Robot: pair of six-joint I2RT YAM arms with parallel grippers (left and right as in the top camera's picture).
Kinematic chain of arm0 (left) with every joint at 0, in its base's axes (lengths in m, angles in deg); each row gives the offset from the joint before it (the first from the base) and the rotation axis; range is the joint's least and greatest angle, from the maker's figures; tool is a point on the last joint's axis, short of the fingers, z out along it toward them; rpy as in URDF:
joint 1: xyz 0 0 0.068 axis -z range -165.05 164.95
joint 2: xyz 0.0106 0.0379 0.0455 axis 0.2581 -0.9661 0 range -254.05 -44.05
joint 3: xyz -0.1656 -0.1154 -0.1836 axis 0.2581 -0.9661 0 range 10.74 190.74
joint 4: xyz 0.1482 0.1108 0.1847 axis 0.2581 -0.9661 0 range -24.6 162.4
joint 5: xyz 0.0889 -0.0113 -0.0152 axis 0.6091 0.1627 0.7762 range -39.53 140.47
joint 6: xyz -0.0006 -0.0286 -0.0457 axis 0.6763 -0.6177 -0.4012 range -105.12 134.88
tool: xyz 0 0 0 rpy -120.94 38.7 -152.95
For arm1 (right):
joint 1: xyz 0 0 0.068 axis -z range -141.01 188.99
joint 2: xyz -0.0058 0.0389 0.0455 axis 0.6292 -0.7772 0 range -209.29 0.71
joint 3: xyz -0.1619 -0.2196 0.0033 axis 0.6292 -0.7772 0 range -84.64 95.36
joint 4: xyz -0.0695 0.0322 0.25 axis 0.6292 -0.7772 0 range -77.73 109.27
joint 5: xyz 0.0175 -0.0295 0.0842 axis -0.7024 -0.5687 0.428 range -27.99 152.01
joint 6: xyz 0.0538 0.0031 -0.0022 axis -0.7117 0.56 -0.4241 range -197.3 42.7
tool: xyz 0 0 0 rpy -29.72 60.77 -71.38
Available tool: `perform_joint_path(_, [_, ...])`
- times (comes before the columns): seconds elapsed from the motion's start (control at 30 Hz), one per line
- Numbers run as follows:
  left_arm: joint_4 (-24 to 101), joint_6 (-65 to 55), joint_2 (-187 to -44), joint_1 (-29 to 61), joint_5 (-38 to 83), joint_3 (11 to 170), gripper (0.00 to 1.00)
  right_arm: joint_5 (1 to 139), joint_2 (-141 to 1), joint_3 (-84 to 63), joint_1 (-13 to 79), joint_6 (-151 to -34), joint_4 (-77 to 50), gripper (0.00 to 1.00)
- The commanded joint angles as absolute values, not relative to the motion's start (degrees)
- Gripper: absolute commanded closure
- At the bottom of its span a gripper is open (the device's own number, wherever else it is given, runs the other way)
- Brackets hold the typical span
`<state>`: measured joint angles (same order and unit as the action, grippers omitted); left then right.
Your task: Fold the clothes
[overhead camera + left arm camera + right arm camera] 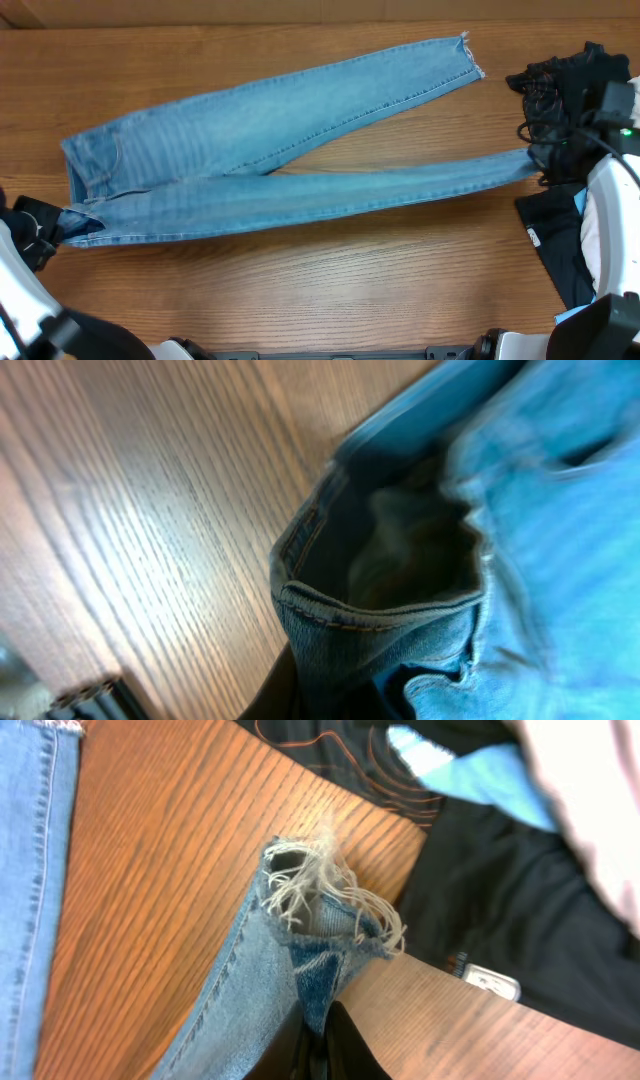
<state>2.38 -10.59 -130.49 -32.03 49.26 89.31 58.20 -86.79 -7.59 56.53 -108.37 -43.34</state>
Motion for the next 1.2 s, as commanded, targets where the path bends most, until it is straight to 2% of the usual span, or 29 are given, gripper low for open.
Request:
perform_joint_path(0.0, [1.66,-9.08,-124.65,-32.66,53.85,93.02,0.96,53.48,-84.63,-1.31,60.1,-107.04,-46.38,0.96])
perform_joint_path(0.27, [-3.11,-9.1,-117.64,-32.66,54.11,94.66,0.96,53.5,-77.15,2.03,65.36,-107.02,-52.67,0.95])
perform_joint_path(0.37, [-4.27,-9.37,-116.08,-32.64,54.05,94.64,0.96,55.45,-73.81,2.07,66.39,-101.25,-51.47,0.9])
perform_joint_path(0.43, [-4.07,-9.58,-115.87,-32.64,53.85,94.64,0.96,57.46,-72.85,2.25,65.8,-100.59,-49.79,0.86])
perform_joint_path(0.8, [-2.12,-10.59,-122.82,-30.37,53.87,94.09,0.96,57.94,-81.66,5.85,55.33,-97.18,-46.16,0.87])
perform_joint_path(0.87, [-0.97,-10.37,-124.46,-29.86,54.64,94.09,0.96,57.94,-82.62,5.79,54.72,-97.31,-48.23,0.78])
perform_joint_path(0.97, [1.02,-10.39,-126.4,-29.8,56.45,94.09,0.96,57.87,-83.99,5.37,54.7,-99.52,-53.17,0.73])
perform_joint_path(1.07, [2.16,-10.39,-128.32,-29.78,56.43,94.09,0.96,57.94,-86.71,2.29,55.24,-101.4,-60.08,0.64])
perform_joint_path(1.17, [2.82,-10.39,-129.88,-29.75,56.43,94.09,0.96,63.27,-87.08,-5.62,55.75,-101.53,-59.12,0.63])
